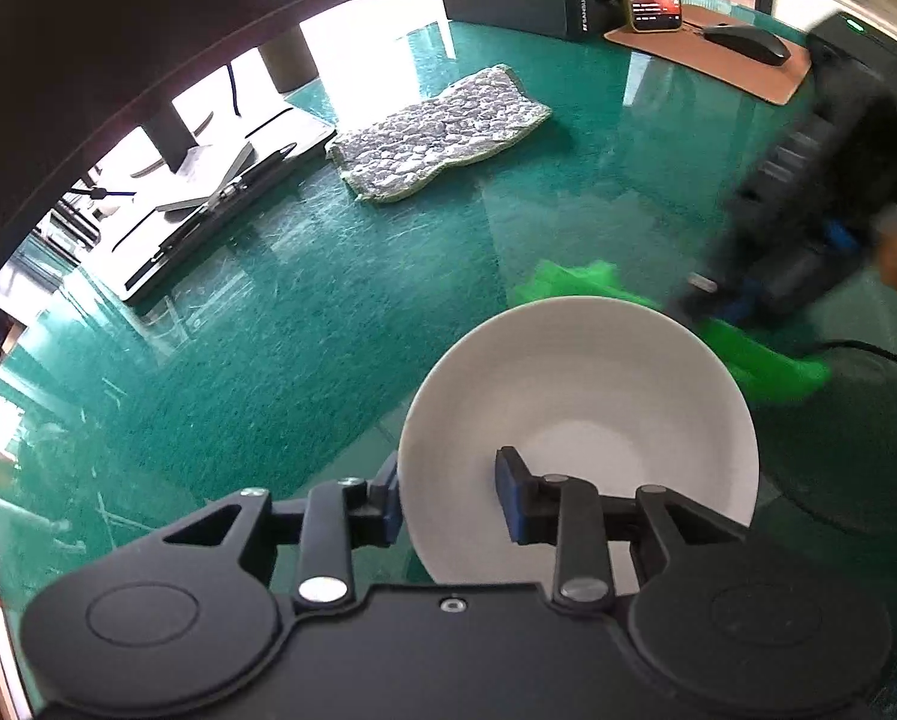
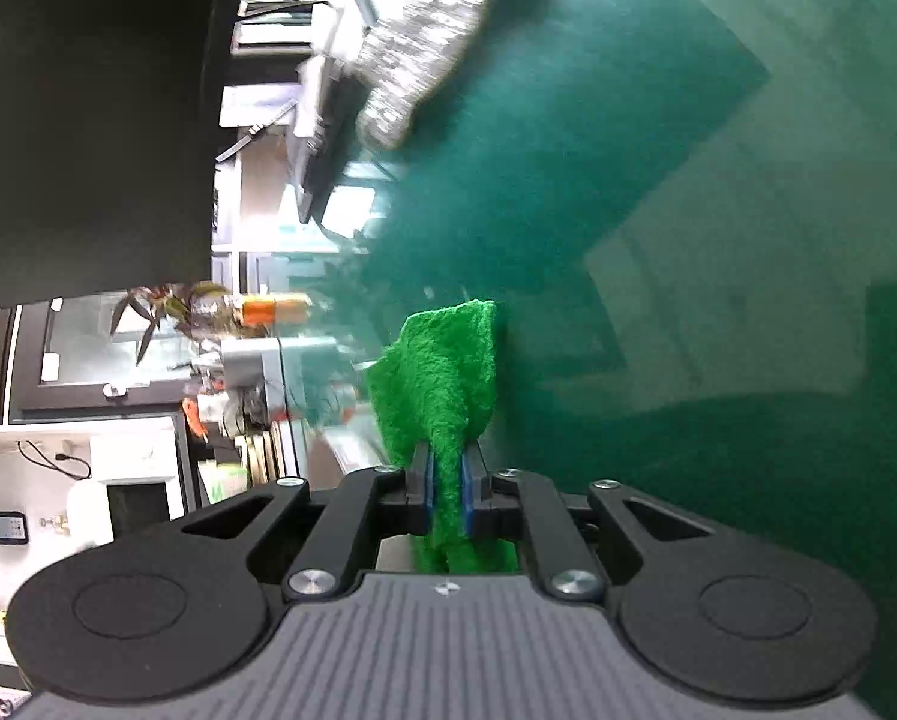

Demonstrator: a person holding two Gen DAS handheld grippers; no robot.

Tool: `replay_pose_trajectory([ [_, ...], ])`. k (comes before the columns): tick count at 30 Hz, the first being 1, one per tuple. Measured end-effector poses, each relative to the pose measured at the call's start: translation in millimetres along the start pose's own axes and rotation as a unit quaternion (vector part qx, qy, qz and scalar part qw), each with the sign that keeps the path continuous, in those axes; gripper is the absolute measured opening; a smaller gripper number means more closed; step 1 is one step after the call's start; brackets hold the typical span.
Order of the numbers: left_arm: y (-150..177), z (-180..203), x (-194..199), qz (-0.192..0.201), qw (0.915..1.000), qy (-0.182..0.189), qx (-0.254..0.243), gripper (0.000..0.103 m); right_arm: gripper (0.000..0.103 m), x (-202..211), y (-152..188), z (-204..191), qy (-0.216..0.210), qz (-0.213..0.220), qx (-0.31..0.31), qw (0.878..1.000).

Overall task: Clean bowl
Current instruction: 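Sweep the cloth across the bowl rim toward the left gripper, then back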

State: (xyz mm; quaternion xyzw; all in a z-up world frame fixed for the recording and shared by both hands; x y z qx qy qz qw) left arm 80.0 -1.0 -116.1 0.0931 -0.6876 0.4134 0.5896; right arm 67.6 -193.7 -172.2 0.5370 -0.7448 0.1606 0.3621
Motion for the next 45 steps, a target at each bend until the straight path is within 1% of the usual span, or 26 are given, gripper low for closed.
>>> replay_pose_trajectory([
  [1, 0.0, 0.0, -0.3, -0.001, 1.0, 0.001, -0.003, 0.031, 0.011, 2.4, 9.5, 4.0, 0.0, -0.011, -0.002, 1.0],
  [3, -0.4, -0.4, -0.7, -0.002, 1.0, 0.002, -0.006, 0.031, 0.011, -0.8, 11.2, 0.5, 0.007, -0.008, 0.0, 1.0],
  [7, 0.5, 0.7, -1.1, -0.001, 1.0, -0.001, -0.008, 0.031, 0.01, -11.5, -6.6, -12.3, 0.018, 0.011, 0.005, 1.0],
  [8, 0.8, 0.8, -1.1, -0.001, 1.0, -0.002, -0.008, 0.031, 0.01, -16.6, -17.4, -21.7, 0.014, 0.02, 0.009, 1.0],
  [9, 1.0, 1.1, -1.1, -0.002, 1.0, -0.002, -0.007, 0.031, 0.01, -17.4, -18.6, -22.4, 0.012, 0.02, 0.009, 1.0],
  [11, 0.8, 1.4, -1.3, -0.003, 1.0, -0.003, -0.007, 0.031, 0.011, -27.1, -30.0, -38.7, -0.002, 0.022, 0.02, 1.0],
  [14, 0.8, 2.1, -1.4, -0.003, 1.0, -0.002, -0.009, 0.032, 0.011, -28.9, -30.9, -47.9, 0.003, 0.028, 0.038, 0.999],
  [18, -0.8, 5.1, -2.2, -0.005, 0.9997, 0.001, -0.025, 0.033, 0.011, -16.4, -22.3, -30.3, -0.003, 0.022, 0.016, 1.0],
  [20, -0.8, 5.1, -2.3, -0.005, 0.9996, 0.003, -0.028, 0.033, 0.011, -3.5, -8.3, -11.2, -0.001, 0.009, 0.003, 1.0],
  [22, -0.7, 4.8, -2.4, -0.005, 0.9995, 0.004, -0.032, 0.033, 0.011, -0.9, -1.0, -5.2, -0.001, -0.001, -0.001, 1.0],
  [24, -0.6, 4.9, -2.6, -0.004, 0.9992, 0.006, -0.038, 0.033, 0.011, 0.9, 13.9, 1.6, -0.002, -0.014, -0.008, 1.0],
  [25, -0.7, 5.1, -2.8, -0.005, 0.9991, 0.006, -0.041, 0.033, 0.011, -0.8, 15.9, 1.6, 0.0, -0.012, -0.012, 1.0],
  [27, -0.2, 5.6, -2.6, -0.005, 0.999, 0.006, -0.045, 0.033, 0.011, -5.5, 8.5, -1.1, 0.008, -0.003, -0.013, 1.0],
  [30, -0.3, 6.2, -2.7, -0.005, 0.999, 0.005, -0.045, 0.033, 0.01, -15.6, -10.1, -18.5, 0.011, 0.016, -0.001, 1.0],
  [33, -0.5, 6.4, -2.6, -0.006, 0.9989, 0.004, -0.046, 0.033, 0.011, -22.4, -24.5, -32.5, -0.005, 0.02, 0.01, 1.0],
  [34, -0.6, 6.6, -2.6, -0.007, 0.9989, 0.004, -0.047, 0.033, 0.011, -27.9, -31.0, -44.2, -0.014, 0.02, 0.025, 0.999],
  [36, -0.8, 6.7, -2.4, -0.008, 0.9987, 0.004, -0.051, 0.033, 0.012, -32.8, -33.0, -51.7, -0.01, 0.02, 0.038, 0.999],
  [39, -1.1, 9.2, -2.2, -0.006, 0.9976, 0.009, -0.068, 0.034, 0.012, -30.6, -30.8, -50.3, -0.007, 0.022, 0.04, 0.999],
  [42, -2.7, 11.3, -3.5, -0.001, 0.9954, 0.019, -0.094, 0.037, 0.012, -20.7, -24.4, -39.0, -0.005, 0.02, 0.03, 0.999],
  [45, -7.9, 9.3, -6.7, -0.001, 0.9934, 0.022, -0.112, 0.038, 0.012, -8.6, -12.6, -22.5, 0.009, 0.014, 0.022, 1.0],
])
Point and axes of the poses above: each gripper's, at about its wrist camera, not at the fingertips, and x roughly against the way its jaws point, z to its right, y to its underside, the point moved 7 cm from there along -x, roughly the way its jaws point, and after that the axes turned 15 degrees about y, right-handed, at the moved point
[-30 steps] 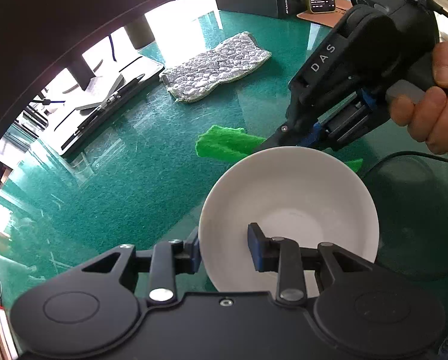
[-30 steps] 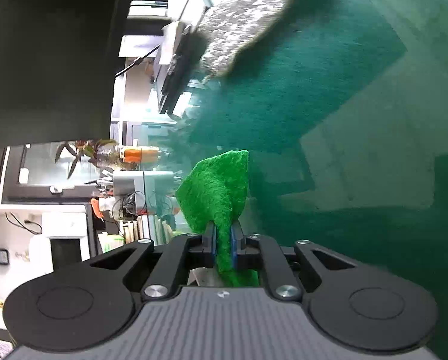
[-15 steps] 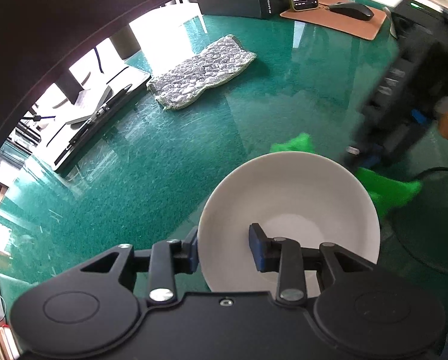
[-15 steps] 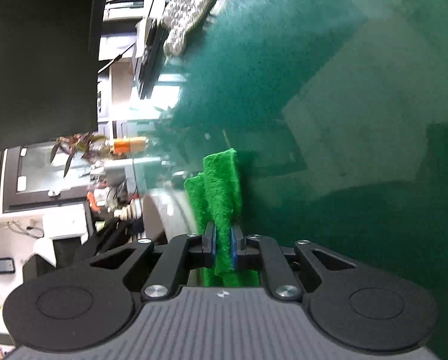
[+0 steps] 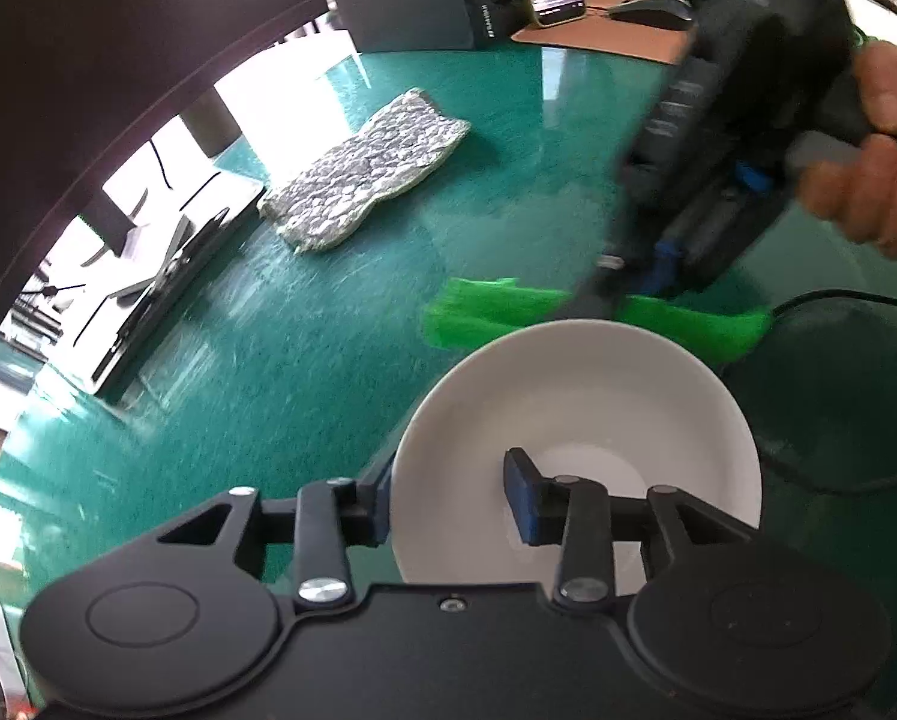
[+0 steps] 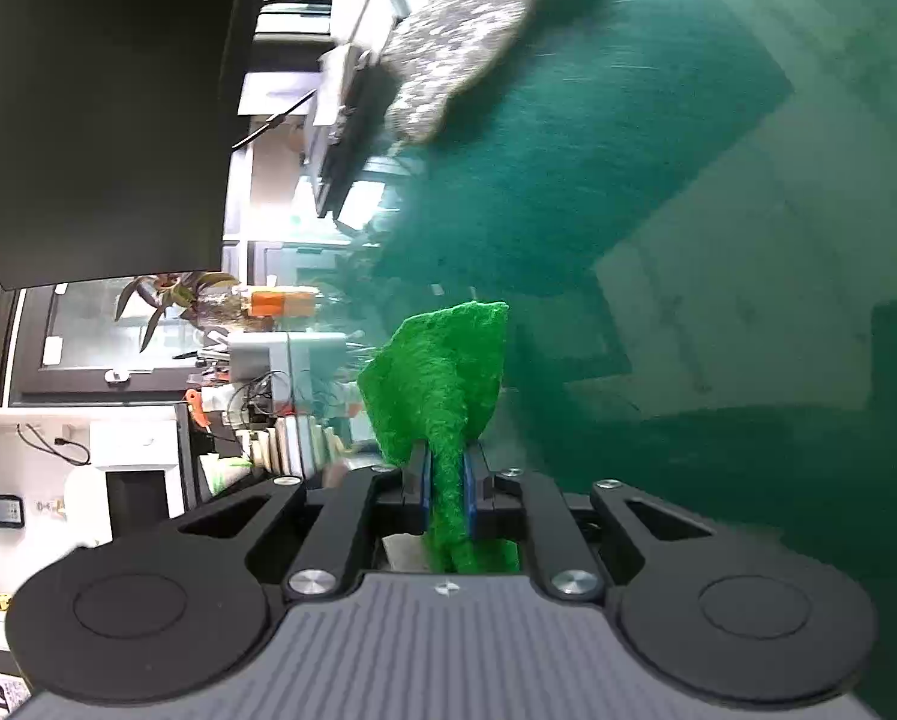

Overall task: Clean bowl
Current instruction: 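Sweep the cloth across the bowl rim toward the left gripper, then back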

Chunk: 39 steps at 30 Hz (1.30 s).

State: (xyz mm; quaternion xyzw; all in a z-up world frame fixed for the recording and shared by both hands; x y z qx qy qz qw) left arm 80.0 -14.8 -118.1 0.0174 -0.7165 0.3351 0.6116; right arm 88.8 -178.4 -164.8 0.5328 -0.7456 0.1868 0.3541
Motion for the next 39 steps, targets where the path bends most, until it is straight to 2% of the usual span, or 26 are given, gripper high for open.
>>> replay_pose_trajectory([
  [2, -3.0, -4.5, -1.8, 0.002, 1.0, 0.0, 0.006, 0.038, 0.012, 2.9, 10.4, 9.1, 0.006, -0.006, -0.007, 1.0],
  [4, -3.9, -9.8, -1.7, 0.001, 0.9993, 0.002, 0.037, 0.036, 0.012, 3.6, 14.4, 13.4, 0.002, -0.007, -0.015, 1.0],
  [5, -1.1, -14.8, 1.8, 0.011, 0.9966, 0.004, 0.082, 0.036, 0.012, 4.7, 14.7, 15.5, -0.004, -0.001, -0.027, 1.0],
  [7, 5.6, -26.5, 10.5, 0.036, 0.9811, 0.01, 0.19, 0.04, 0.012, 6.2, 13.2, 14.2, -0.01, 0.007, -0.031, 0.999],
  [8, 9.0, -29.0, 13.3, 0.041, 0.9749, 0.012, 0.218, 0.043, 0.012, 6.9, 12.1, 13.1, -0.013, 0.012, -0.033, 0.999],
  [9, 16.2, -29.5, 18.0, 0.048, 0.9653, 0.013, 0.256, 0.044, 0.012, 7.1, 11.8, 12.5, -0.013, 0.013, -0.03, 0.999],
  [11, 24.7, -25.4, 22.1, 0.051, 0.9557, 0.014, 0.289, 0.045, 0.012, 7.1, 11.6, 11.8, -0.013, 0.013, -0.027, 0.999],
  [13, 29.9, -15.0, 22.7, 0.049, 0.9515, 0.018, 0.303, 0.051, 0.012, 6.9, 11.6, 12.0, -0.013, 0.011, -0.026, 1.0],
  [14, 30.0, -11.5, 22.1, 0.047, 0.9516, 0.017, 0.303, 0.054, 0.012, 6.8, 11.6, 12.2, -0.013, 0.01, -0.026, 1.0],
  [16, 29.0, -5.5, 20.3, 0.045, 0.9529, 0.013, 0.3, 0.054, 0.012, 6.6, 11.7, 12.6, -0.013, 0.007, -0.025, 1.0],
  [17, 28.9, -3.3, 17.6, 0.034, 0.9579, 0.001, 0.285, 0.046, 0.012, 6.8, 11.5, 12.0, -0.011, 0.007, -0.023, 1.0],
  [18, 28.8, -1.4, 14.3, 0.021, 0.9634, -0.014, 0.267, 0.043, 0.012, 7.4, 11.6, 12.0, -0.01, 0.008, -0.021, 1.0],
  [19, 28.5, -2.3, 13.3, 0.019, 0.9658, -0.016, 0.258, 0.035, 0.012, 8.0, 11.7, 12.0, -0.008, 0.008, -0.02, 1.0],
  [20, 28.6, -6.0, 14.4, 0.015, 0.969, -0.02, 0.246, 0.023, 0.012, 8.9, 11.5, 13.1, -0.009, 0.008, -0.021, 1.0],
  [23, 25.5, -11.3, 13.4, 0.006, 0.9777, -0.003, 0.21, 0.024, 0.012, 11.3, 11.8, 15.5, -0.014, 0.004, -0.024, 1.0],
  [26, 18.8, -14.4, 8.9, -0.005, 0.9898, 0.007, 0.142, 0.026, 0.012, 11.5, 15.3, 13.3, -0.013, 0.005, -0.021, 1.0],
  [27, 16.6, -16.1, 7.6, -0.009, 0.9912, 0.011, 0.132, 0.027, 0.012, 11.1, 15.2, 13.1, -0.014, 0.005, -0.024, 1.0],
  [31, 11.2, -14.4, 3.6, -0.017, 0.995, 0.005, 0.098, 0.028, 0.012, 6.1, 6.9, 10.4, -0.008, 0.014, -0.034, 0.999],
  [36, 11.5, -13.2, 3.1, -0.013, 0.9949, 0.001, 0.1, 0.028, 0.012, -10.7, -21.4, -8.9, -0.021, 0.026, -0.036, 0.999],
  [39, 11.1, -12.3, 3.6, -0.013, 0.9949, -0.005, 0.1, 0.028, 0.013, -19.2, -28.7, -22.8, -0.02, 0.028, -0.014, 0.999],
])
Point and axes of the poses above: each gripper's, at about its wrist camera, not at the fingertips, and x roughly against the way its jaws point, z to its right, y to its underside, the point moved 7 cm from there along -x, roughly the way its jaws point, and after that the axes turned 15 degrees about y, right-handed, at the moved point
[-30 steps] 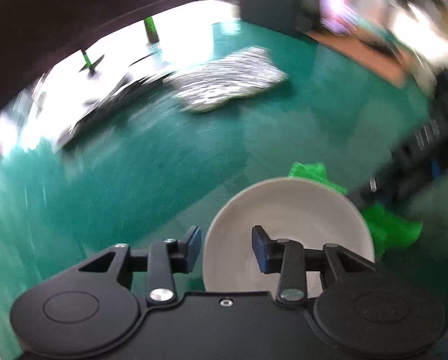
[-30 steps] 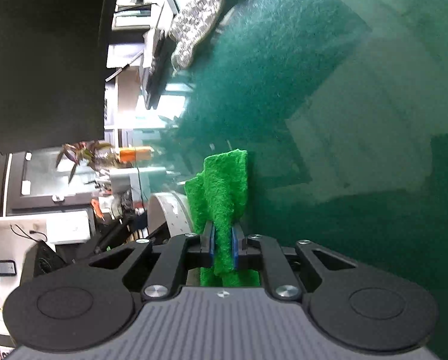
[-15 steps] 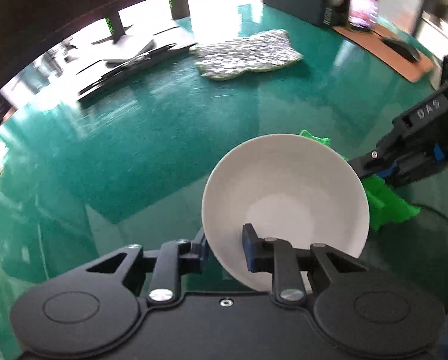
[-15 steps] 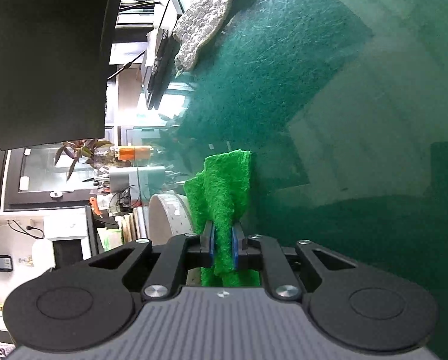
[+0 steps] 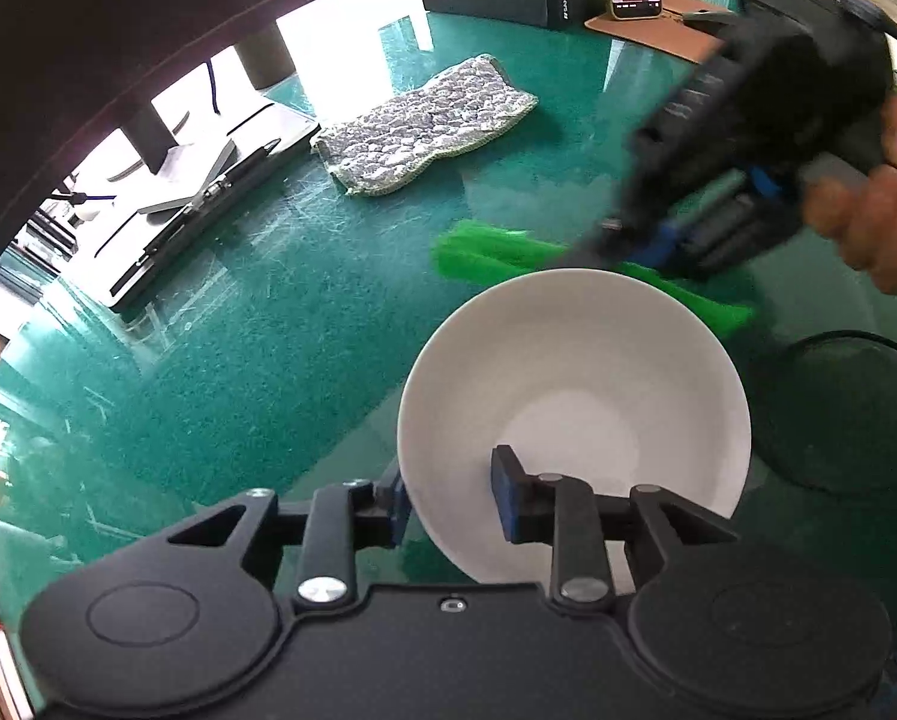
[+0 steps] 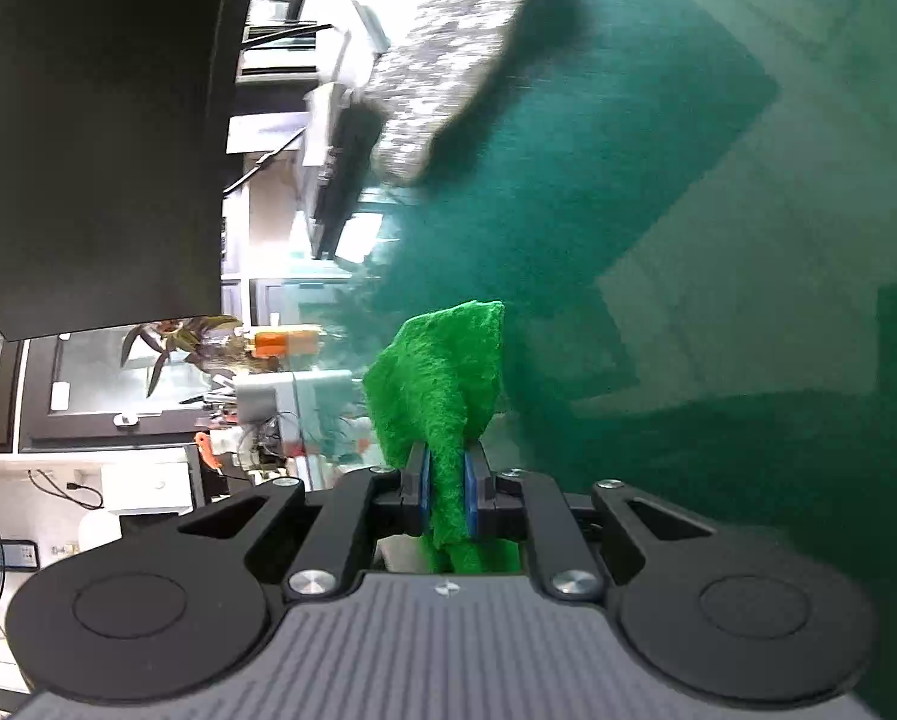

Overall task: Clean bowl
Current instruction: 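Sweep the cloth across the bowl rim toward the left gripper, then back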

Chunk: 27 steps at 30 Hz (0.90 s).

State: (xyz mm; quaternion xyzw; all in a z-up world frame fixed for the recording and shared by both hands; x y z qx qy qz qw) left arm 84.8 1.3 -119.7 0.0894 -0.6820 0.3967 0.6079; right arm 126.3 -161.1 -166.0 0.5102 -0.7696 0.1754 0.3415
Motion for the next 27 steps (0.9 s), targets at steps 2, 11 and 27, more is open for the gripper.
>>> replay_pose_trajectory([
  [2, 0.1, 0.2, 0.5, 0.0, 1.0, 0.0, -0.001, 0.029, 0.013, 2.4, 1.2, 2.4, 0.0, 0.0, -0.001, 1.0],
  [11, -0.2, -1.4, 1.8, -0.002, 0.9999, 0.007, -0.014, 0.029, 0.013, 29.3, 31.0, 37.5, 0.002, -0.019, -0.036, 0.999],
  [27, -0.8, 3.0, 1.1, -0.005, 0.9996, 0.003, -0.027, 0.03, 0.013, 3.2, 4.2, 6.8, 0.001, -0.011, -0.01, 1.0],
])
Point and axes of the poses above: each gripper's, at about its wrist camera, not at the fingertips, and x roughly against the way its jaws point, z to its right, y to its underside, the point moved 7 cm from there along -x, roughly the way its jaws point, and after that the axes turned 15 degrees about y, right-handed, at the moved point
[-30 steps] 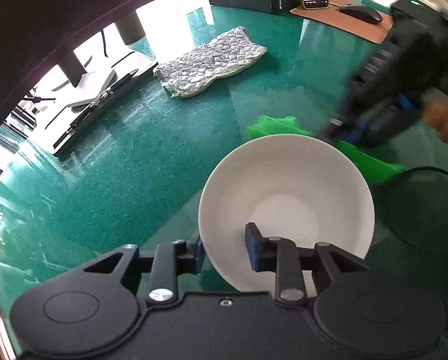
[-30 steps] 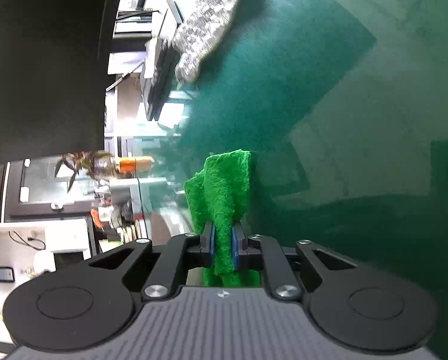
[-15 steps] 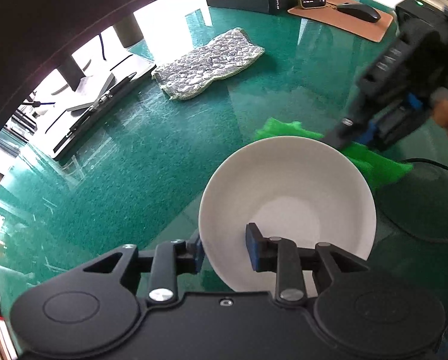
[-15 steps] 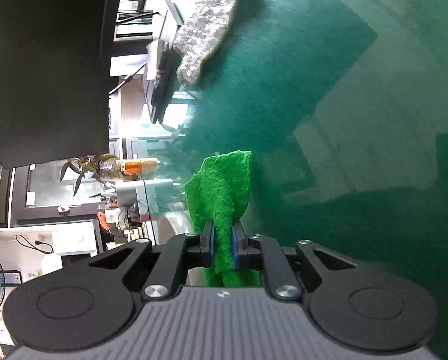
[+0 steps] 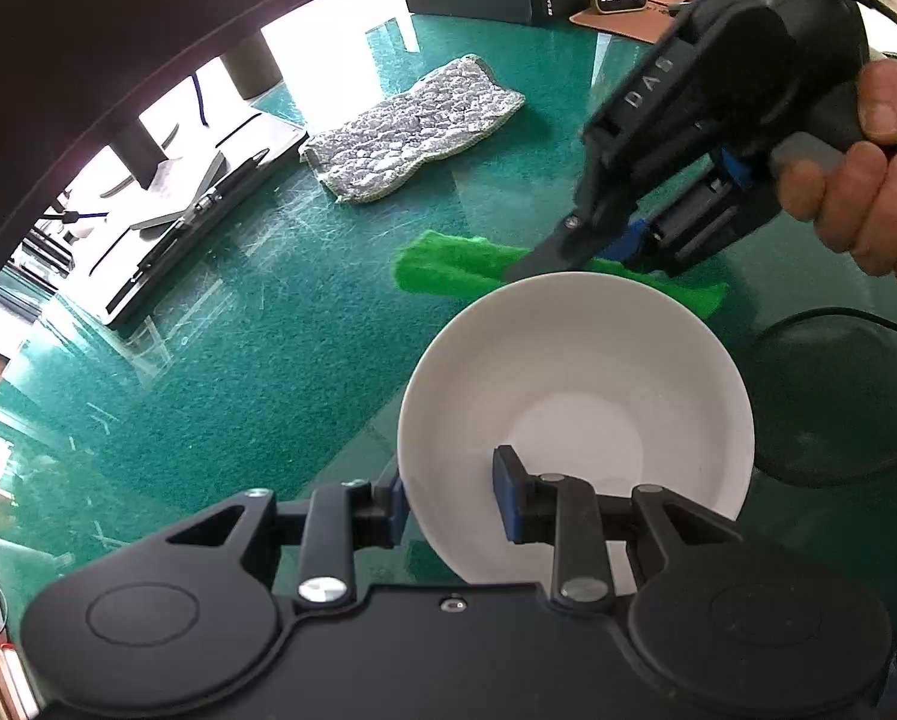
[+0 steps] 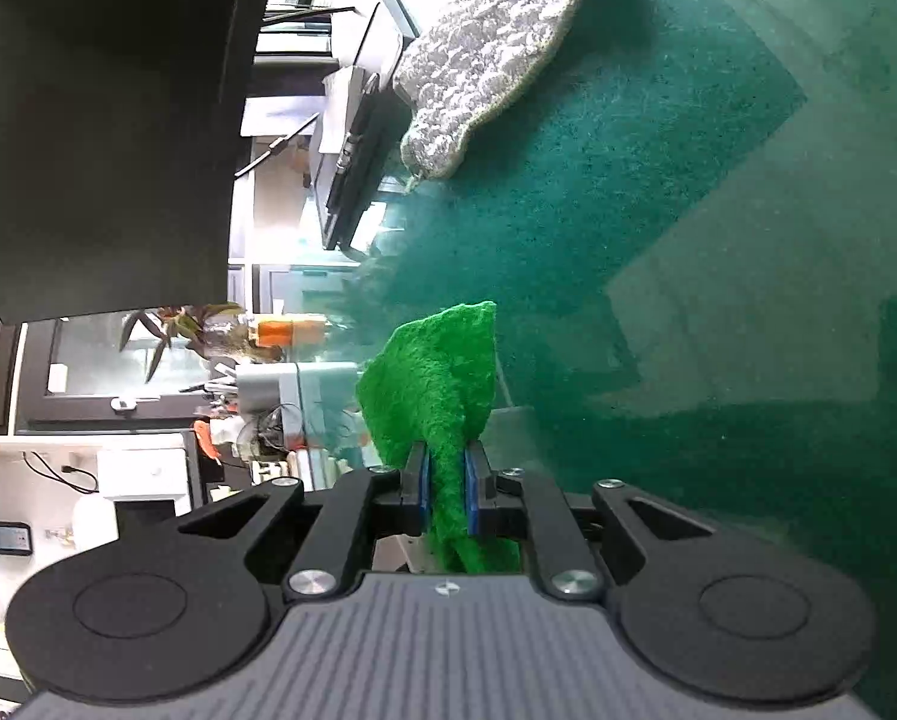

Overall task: Clean bowl
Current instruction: 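Sweep the cloth across the bowl rim toward the left gripper, then back, then rub the cloth back and forth on the bowl's outer wall with the right gripper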

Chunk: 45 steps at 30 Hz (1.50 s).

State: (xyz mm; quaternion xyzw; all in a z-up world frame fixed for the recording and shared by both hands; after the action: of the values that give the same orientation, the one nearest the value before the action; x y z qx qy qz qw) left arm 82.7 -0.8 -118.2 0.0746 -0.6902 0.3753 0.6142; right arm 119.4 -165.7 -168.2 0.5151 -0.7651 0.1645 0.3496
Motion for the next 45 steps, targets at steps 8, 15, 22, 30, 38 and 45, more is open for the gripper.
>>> replay_pose_trajectory([
  [8, -1.4, 1.2, -0.7, 0.001, 0.9999, 0.003, -0.014, 0.031, 0.013, 23.7, 43.6, 40.2, 0.016, -0.041, -0.023, 0.999],
  [15, -1.1, 2.1, -0.7, 0.0, 0.9999, -0.001, -0.015, 0.031, 0.011, 5.6, 5.4, 8.1, 0.009, -0.008, -0.007, 1.0],
  [22, -1.6, 3.8, -0.5, -0.003, 0.9998, -0.001, -0.019, 0.032, 0.013, -4.8, -2.6, -12.9, -0.005, -0.003, 0.015, 1.0],
  [30, -3.3, 9.6, -1.6, -0.002, 0.999, 0.006, -0.044, 0.033, 0.013, 29.5, 34.3, 40.3, 0.003, -0.042, -0.03, 0.999],
  [38, -4.3, 10.6, -2.9, -0.002, 0.9989, 0.005, -0.048, 0.034, 0.013, 14.4, 10.2, 12.7, -0.023, -0.015, -0.025, 0.999],
  [45, -5.5, 12.5, -3.4, -0.004, 0.9986, 0.002, -0.053, 0.034, 0.014, 9.7, 4.7, -4.5, -0.026, -0.014, 0.003, 1.0],
])
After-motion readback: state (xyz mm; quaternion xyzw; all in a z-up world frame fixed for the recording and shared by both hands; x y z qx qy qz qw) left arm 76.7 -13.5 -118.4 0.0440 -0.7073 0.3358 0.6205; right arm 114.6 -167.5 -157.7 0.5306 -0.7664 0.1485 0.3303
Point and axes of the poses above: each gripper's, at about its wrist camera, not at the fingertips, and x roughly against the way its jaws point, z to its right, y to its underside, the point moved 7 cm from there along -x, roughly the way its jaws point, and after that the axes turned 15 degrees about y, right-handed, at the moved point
